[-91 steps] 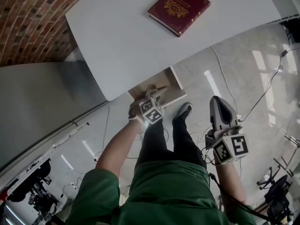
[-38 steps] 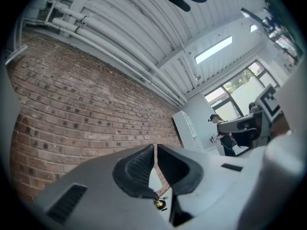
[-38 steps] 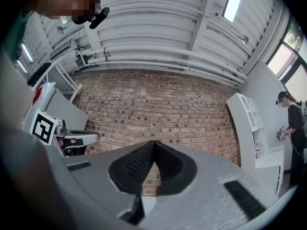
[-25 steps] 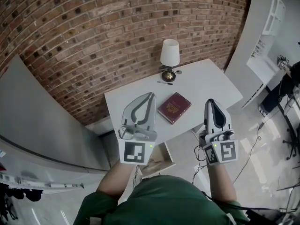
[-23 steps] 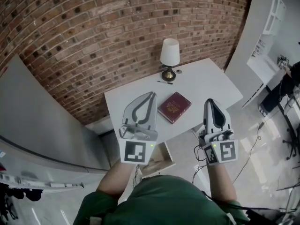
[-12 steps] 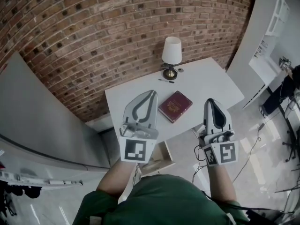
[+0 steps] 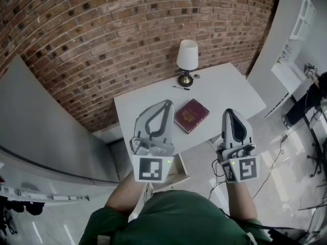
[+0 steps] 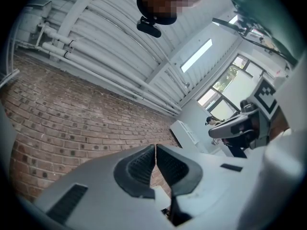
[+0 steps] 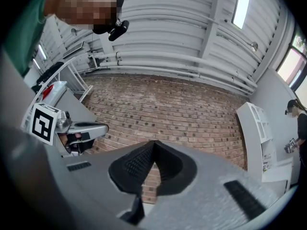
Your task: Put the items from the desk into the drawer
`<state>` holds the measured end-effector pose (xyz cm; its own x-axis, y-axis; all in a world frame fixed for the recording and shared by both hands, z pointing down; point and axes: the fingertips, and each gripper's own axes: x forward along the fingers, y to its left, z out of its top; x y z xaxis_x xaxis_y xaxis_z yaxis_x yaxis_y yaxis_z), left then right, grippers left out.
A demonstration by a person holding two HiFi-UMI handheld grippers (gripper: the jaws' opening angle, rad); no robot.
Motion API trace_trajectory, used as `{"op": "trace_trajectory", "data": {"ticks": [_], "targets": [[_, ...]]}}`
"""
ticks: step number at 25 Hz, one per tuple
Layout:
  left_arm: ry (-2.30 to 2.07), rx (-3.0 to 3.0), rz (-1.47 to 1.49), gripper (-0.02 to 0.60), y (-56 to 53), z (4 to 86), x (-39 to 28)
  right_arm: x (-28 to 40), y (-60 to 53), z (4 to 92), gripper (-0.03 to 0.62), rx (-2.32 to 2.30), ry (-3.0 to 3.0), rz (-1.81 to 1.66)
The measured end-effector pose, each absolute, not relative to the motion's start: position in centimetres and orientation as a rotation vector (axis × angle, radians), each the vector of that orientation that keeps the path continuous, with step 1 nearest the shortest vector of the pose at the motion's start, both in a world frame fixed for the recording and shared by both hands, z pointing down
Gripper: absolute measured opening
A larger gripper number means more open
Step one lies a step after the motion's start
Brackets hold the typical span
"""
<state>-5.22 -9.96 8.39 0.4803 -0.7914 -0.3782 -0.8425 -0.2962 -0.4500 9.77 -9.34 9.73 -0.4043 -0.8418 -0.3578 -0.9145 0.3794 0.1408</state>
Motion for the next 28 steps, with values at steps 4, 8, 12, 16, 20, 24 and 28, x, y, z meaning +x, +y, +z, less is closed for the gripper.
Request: {"op": "trace_trajectory", "data": {"ticks": [4, 8, 12, 16, 20, 24, 28], "targets": [[1.336, -2.117, 0.133, 0.012, -9.6, 7.9, -5.0, 9.1, -9.1, 9.2, 0.002, -1.529, 2.428, 0.486], [1.337, -2.118, 0.14, 0.012, -9.4, 7.9, -5.4, 8.5, -8.9, 9.2, 0.002, -1.511, 2.44, 0.494], [1.337, -2.137, 0.134, 0.012, -9.3, 8.1, -5.8, 8.3, -8.9, 9.5, 0.002, -1.53, 2.437, 0.51], [1.336, -2.137, 0.14, 0.012, -9.2, 7.9, -6.5, 7.7, -9.1, 10.0, 0.002, -1.562, 2.463, 0.526], [1.335, -2.142, 0.137, 0.012, -9.3, 8.0, -7.3, 6.8, -9.4, 10.3, 0.002, -1.564, 2.471, 0.521], [1.333, -2.143, 0.138, 0.012, -9.4, 8.2, -8.3, 5.9, -9.6, 10.5, 0.002, -1.572, 2.471, 0.515], [1.336, -2.151, 0.14, 0.012, -9.8, 8.6, -9.7, 4.5, -9.9, 10.7, 0.002, -1.57, 2.469, 0.514]]}}
